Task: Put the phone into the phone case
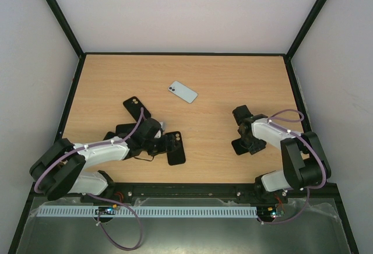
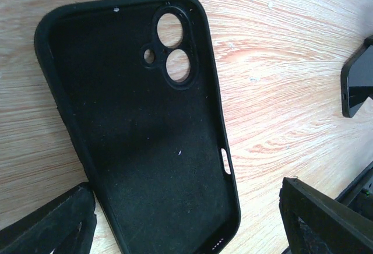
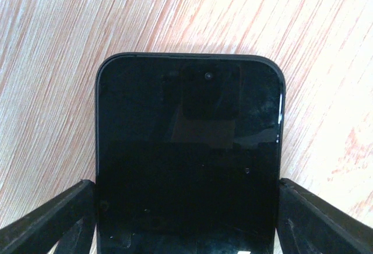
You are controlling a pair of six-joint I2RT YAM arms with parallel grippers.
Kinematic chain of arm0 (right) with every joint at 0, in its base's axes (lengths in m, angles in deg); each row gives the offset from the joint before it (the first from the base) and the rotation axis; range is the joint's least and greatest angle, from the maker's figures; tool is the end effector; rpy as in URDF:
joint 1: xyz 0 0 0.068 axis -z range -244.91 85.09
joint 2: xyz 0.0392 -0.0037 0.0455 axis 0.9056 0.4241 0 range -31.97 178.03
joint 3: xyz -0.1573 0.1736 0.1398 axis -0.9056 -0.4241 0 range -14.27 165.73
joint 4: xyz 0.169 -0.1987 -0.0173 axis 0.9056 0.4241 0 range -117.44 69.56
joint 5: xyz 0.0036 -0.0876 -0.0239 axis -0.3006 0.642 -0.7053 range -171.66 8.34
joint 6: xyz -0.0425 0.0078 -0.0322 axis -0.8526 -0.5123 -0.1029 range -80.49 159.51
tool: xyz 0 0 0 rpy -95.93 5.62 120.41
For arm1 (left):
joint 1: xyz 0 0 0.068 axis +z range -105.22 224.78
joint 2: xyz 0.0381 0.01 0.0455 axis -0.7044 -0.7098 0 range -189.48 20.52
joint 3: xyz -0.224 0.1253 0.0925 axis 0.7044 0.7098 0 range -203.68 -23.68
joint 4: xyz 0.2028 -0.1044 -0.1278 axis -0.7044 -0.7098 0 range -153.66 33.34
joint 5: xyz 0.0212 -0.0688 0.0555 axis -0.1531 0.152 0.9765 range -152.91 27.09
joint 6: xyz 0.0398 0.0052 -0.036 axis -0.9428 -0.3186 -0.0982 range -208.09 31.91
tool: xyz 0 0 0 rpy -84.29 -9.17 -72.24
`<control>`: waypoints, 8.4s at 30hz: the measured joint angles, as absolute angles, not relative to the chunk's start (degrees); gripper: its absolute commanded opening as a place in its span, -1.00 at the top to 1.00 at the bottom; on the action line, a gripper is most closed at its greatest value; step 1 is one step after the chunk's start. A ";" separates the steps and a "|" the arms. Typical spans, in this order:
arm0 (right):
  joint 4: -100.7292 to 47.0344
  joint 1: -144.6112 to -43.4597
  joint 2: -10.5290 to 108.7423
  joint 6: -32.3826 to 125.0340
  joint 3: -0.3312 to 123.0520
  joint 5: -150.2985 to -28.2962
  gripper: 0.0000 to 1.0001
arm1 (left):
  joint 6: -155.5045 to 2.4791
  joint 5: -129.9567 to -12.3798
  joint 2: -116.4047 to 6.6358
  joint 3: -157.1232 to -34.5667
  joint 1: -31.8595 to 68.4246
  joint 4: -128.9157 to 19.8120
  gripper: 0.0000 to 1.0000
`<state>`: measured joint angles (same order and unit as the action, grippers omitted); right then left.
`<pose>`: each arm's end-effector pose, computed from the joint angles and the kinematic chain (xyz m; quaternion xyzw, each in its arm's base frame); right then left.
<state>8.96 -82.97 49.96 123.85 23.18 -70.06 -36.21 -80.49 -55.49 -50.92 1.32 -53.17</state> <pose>0.2085 0.0605 0.1386 0.5489 0.8260 -0.0015 0.1279 0.1658 -0.1721 0.1482 -0.0091 0.9157 -0.3731 0.1486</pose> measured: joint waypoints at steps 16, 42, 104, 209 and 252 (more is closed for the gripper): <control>4.24 -82.73 51.20 109.68 23.79 -70.70 -0.48 | -36.72 -76.23 -56.19 -50.96 3.09 -52.51 -0.65; -11.61 -97.29 42.74 79.91 22.46 -91.68 -0.36 | -38.14 -87.00 -42.50 -46.11 17.17 -51.88 -0.73; -26.45 -121.68 65.98 87.63 36.01 -97.80 -0.63 | -40.19 -88.27 -30.92 -46.05 25.73 -63.92 -0.81; -57.99 -121.09 55.57 113.66 9.50 -100.86 0.53 | -23.36 -78.90 -50.02 -41.41 3.18 -45.83 0.69; -66.45 -120.44 61.78 111.34 9.28 -98.52 0.46 | -23.76 -73.17 -50.83 -43.88 0.90 -49.30 0.66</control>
<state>-66.45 -120.44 61.78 111.34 9.28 -98.52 -23.76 -73.17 -50.83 -43.88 0.90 -49.30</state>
